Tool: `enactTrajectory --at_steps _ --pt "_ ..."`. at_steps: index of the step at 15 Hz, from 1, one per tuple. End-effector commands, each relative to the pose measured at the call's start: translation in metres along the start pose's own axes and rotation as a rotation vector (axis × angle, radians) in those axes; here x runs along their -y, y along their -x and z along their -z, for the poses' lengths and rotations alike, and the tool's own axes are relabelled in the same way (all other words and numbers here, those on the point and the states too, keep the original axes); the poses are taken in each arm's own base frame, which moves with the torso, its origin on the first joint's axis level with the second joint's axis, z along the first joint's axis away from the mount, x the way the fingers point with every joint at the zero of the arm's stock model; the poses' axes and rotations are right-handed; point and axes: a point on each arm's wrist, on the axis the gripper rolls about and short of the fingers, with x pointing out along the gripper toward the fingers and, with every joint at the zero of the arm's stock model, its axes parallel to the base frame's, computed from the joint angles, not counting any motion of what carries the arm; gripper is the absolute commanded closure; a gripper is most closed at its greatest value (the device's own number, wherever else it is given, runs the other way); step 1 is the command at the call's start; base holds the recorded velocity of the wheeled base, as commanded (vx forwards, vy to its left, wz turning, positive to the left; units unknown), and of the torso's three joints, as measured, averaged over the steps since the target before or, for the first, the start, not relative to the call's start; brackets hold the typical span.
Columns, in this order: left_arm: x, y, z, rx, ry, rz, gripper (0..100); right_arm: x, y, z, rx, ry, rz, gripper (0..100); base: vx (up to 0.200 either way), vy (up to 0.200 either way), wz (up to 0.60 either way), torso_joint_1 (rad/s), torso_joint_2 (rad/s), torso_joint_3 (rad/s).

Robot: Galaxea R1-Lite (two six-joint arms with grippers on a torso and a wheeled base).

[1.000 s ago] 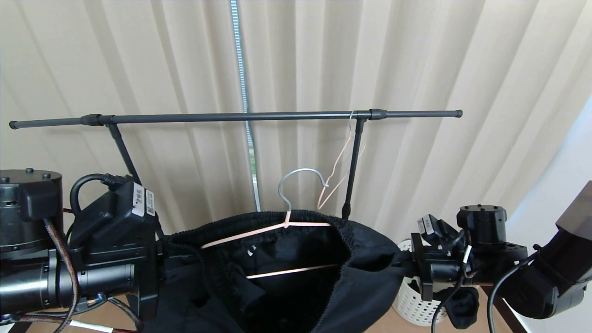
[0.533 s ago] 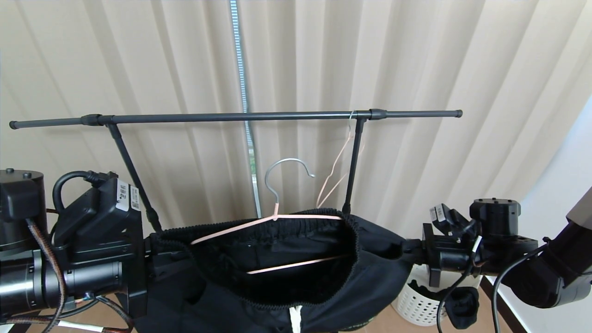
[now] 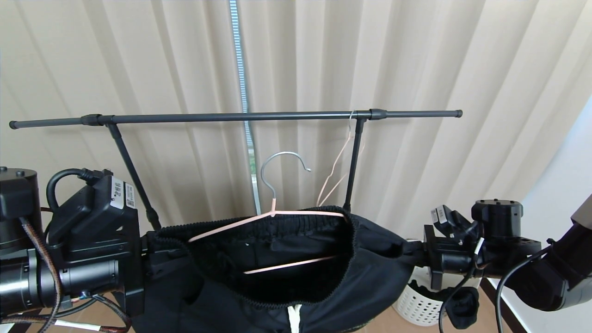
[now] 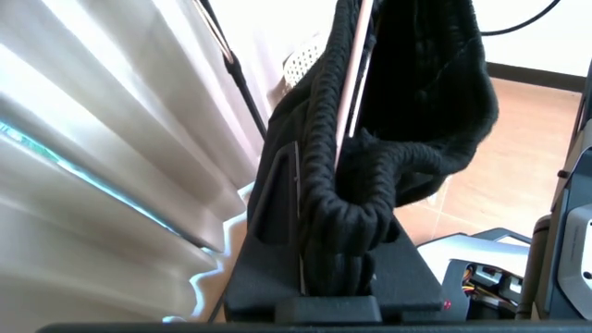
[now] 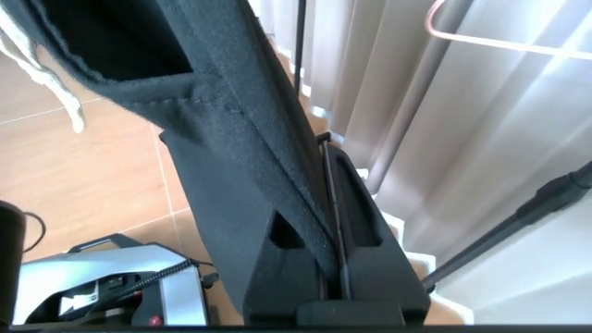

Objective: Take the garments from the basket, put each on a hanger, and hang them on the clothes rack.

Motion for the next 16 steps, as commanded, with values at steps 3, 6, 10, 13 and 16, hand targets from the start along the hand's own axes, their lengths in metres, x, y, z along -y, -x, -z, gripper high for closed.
enactTrajectory --at_steps 3,6,10,13,16 --pt "0.000 0.000 0.000 0.000 0.001 0.001 100 -0.007 0.002 -0.004 0.002 0.029 -0.004 0 0.000 0.000 0.00 0.000 0.00 0.000" --pt "0.000 0.000 0.000 -0.001 0.001 -0.001 100 -0.009 0.002 0.001 -0.008 0.089 -0.010 0 0.000 0.000 0.00 0.000 0.00 0.000" --pt "-0.001 0.002 0.002 -0.006 0.013 -0.016 100 -0.009 0.002 -0.002 -0.002 0.112 -0.009 0 0.000 0.000 0.00 0.000 0.00 0.000" --pt "-0.006 0.010 0.007 -0.017 0.051 -0.064 100 -0.013 0.001 -0.014 -0.018 0.142 0.049 0 0.000 0.000 0.00 0.000 0.00 0.000" --pt "-0.012 0.013 0.010 -0.029 0.067 -0.097 100 -0.022 -0.006 -0.028 -0.049 0.135 0.142 0 0.000 0.000 0.00 0.000 0.00 0.000"
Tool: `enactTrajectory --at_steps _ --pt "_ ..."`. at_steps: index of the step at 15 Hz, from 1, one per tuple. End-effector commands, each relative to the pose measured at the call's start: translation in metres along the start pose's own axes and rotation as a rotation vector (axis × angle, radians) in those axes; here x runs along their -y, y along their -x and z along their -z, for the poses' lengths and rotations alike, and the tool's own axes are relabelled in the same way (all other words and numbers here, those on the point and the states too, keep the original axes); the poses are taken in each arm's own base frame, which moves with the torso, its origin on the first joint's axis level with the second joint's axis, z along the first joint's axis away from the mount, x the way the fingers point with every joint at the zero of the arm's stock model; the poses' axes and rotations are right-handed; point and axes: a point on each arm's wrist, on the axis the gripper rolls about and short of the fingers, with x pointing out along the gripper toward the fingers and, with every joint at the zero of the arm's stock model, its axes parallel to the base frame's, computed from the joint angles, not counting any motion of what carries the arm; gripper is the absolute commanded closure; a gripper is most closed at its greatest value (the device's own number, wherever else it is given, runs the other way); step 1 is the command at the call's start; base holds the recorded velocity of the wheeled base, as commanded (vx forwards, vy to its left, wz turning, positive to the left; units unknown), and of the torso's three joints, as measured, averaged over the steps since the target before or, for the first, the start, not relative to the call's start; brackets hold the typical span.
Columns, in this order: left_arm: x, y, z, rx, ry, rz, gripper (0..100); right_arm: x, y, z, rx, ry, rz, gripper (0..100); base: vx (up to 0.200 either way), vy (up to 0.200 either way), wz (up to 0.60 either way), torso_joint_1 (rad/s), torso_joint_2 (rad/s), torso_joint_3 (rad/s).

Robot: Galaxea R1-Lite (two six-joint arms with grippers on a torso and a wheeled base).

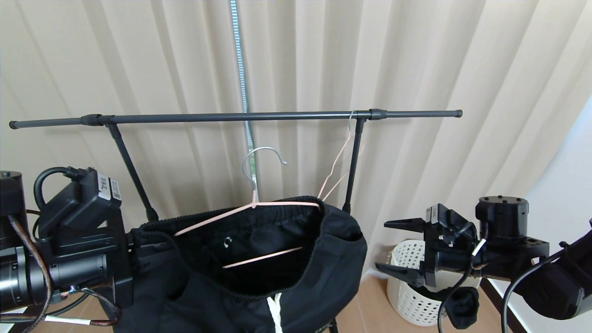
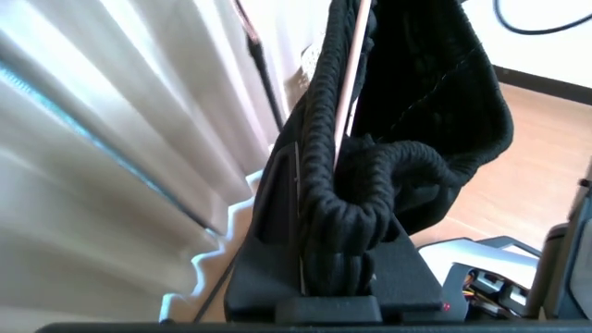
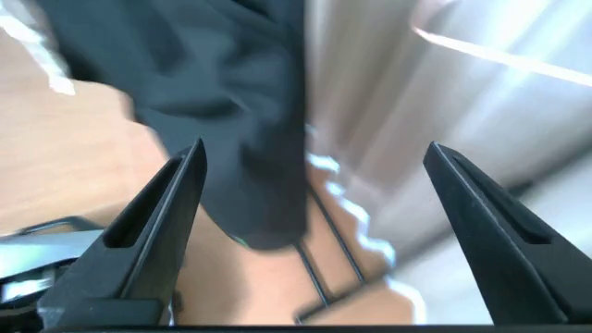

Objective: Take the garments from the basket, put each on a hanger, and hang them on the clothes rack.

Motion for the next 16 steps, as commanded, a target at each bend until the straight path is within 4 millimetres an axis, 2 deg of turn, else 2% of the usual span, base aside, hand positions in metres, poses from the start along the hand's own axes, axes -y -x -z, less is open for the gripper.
enactTrajectory --at_steps 1,4,7,11,16 --pt "-0.008 0.000 0.003 -0.013 0.024 -0.028 100 -0.008 0.000 -0.020 0.036 -0.012 0.002 0 0.000 0.000 0.00 0.000 0.00 0.000" --pt "-0.021 -0.010 0.006 -0.039 0.083 -0.041 100 -0.014 -0.003 -0.040 0.053 -0.091 0.066 0 0.000 0.000 0.00 0.000 0.00 0.000" --pt "-0.032 -0.027 0.015 -0.108 0.144 -0.083 100 -0.023 -0.015 -0.056 0.055 -0.154 0.155 0 0.000 0.000 0.00 0.000 0.00 0.000" --pt "-0.037 -0.041 0.023 -0.178 0.159 -0.119 100 -0.024 -0.018 -0.058 0.049 -0.164 0.185 0 0.000 0.000 0.00 0.000 0.00 0.000" --pt "-0.043 -0.074 0.037 -0.322 0.161 -0.212 100 -0.023 -0.019 -0.057 0.045 -0.166 0.186 0 0.000 0.000 0.00 0.000 0.00 0.000"
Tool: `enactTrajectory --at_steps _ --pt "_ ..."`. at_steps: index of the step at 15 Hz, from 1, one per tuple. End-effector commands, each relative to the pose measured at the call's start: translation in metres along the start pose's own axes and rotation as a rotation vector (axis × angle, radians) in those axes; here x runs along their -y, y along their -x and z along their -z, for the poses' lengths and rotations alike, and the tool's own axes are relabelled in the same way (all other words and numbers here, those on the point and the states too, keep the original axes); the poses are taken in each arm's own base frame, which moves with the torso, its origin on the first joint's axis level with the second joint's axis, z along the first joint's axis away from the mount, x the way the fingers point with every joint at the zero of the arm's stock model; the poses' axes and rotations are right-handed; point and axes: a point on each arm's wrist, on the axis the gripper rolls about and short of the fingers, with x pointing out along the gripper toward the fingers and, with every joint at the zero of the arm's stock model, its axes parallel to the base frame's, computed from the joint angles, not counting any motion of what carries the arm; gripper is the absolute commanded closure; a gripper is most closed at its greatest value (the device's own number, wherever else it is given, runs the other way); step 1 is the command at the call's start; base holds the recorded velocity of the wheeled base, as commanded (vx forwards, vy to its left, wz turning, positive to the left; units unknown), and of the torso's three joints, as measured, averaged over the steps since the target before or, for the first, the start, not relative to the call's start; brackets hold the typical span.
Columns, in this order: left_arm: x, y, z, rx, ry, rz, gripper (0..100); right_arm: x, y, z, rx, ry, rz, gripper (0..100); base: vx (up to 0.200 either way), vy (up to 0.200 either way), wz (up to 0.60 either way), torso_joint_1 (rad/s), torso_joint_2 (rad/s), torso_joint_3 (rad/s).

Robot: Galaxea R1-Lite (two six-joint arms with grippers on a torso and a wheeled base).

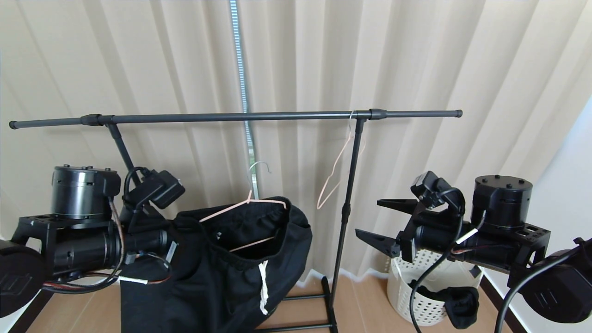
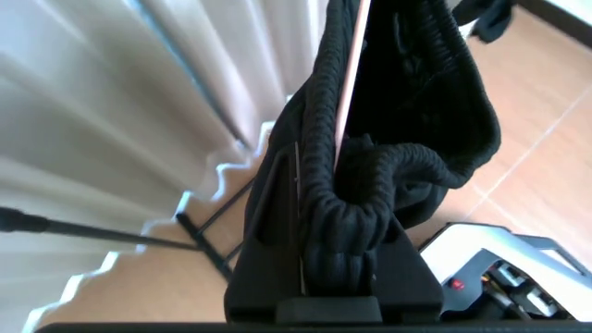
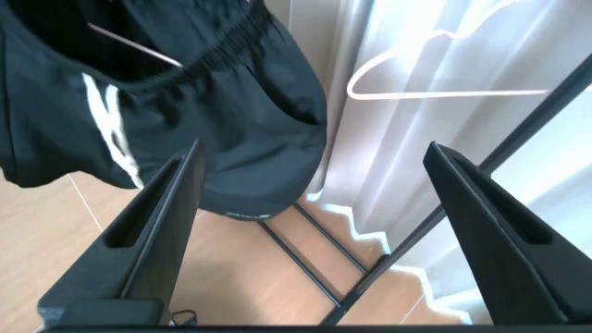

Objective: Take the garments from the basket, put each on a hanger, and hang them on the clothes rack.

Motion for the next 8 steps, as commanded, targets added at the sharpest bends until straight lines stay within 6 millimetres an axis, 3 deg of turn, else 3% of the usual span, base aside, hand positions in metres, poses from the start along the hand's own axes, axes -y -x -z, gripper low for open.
enactTrajectory --at_steps 1,3,8 --pt "0.000 -0.021 0.006 -0.064 0.007 -0.004 100 0.000 -0.001 0.001 -0.003 -0.001 -0.001 0 0.000 0.000 0.00 0.000 0.00 0.000" --pt "-0.004 -0.031 0.006 -0.089 0.016 -0.042 100 0.000 -0.001 0.001 -0.004 -0.002 -0.002 0 0.000 0.000 0.00 0.000 0.00 0.000" --pt "-0.022 -0.057 -0.022 -0.044 0.189 -0.181 100 0.000 -0.001 0.002 -0.005 -0.002 -0.002 0 0.000 0.000 0.00 0.000 0.00 0.000"
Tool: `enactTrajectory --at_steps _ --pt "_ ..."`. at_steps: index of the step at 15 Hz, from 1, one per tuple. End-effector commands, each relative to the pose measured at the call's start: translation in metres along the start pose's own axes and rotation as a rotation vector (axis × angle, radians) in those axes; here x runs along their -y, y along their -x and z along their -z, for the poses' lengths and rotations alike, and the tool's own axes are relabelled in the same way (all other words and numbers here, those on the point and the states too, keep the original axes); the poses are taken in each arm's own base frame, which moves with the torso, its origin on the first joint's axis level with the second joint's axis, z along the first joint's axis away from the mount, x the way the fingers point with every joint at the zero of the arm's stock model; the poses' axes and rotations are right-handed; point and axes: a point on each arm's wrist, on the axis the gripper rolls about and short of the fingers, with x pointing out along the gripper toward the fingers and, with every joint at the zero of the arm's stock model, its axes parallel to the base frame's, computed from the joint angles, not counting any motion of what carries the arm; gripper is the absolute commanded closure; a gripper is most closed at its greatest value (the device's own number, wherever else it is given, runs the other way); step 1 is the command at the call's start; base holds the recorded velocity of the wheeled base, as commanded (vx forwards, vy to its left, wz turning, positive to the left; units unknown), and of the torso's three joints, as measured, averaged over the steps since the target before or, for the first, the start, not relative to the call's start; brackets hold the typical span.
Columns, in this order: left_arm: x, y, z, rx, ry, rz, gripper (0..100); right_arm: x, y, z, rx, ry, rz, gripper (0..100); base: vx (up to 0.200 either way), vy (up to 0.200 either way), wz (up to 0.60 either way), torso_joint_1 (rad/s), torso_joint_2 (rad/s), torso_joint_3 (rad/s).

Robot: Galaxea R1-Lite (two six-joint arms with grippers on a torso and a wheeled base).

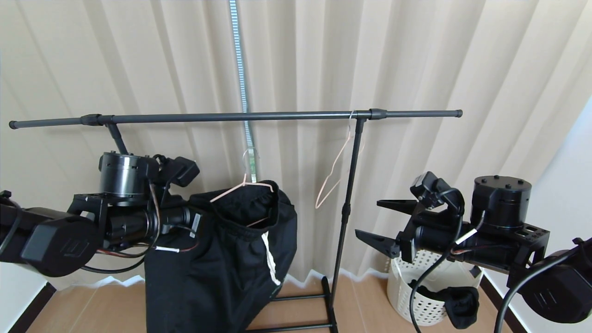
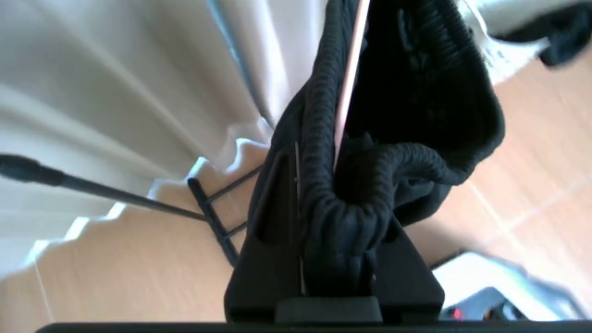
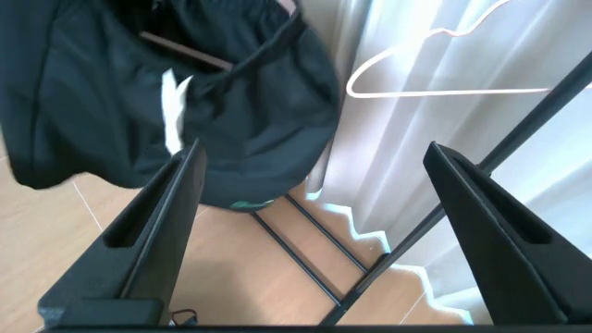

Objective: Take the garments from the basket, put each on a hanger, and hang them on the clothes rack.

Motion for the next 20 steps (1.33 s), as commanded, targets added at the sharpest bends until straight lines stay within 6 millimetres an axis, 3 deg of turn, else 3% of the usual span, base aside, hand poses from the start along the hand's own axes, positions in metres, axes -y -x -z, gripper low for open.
enactTrajectory --at_steps 1,6,16,20 --pt "-0.003 -0.017 -0.007 0.004 0.034 -0.019 100 0.000 0.000 0.001 -0.002 0.000 -0.002 0 0.000 0.000 0.00 0.000 0.00 0.000" --pt "-0.006 -0.035 -0.014 0.154 0.037 -0.041 100 0.000 -0.001 0.001 -0.004 -0.002 -0.002 0 0.000 0.000 0.00 0.000 0.00 0.000" --pt "-0.009 -0.062 -0.036 0.286 0.053 -0.055 100 0.000 -0.002 0.001 -0.003 -0.001 -0.002 0 0.000 0.000 0.00 0.000 0.00 0.000" --pt "-0.016 -0.085 -0.049 0.318 0.069 -0.122 100 0.000 -0.002 0.001 -0.003 -0.001 -0.002 0 0.000 0.000 0.00 0.000 0.00 0.000"
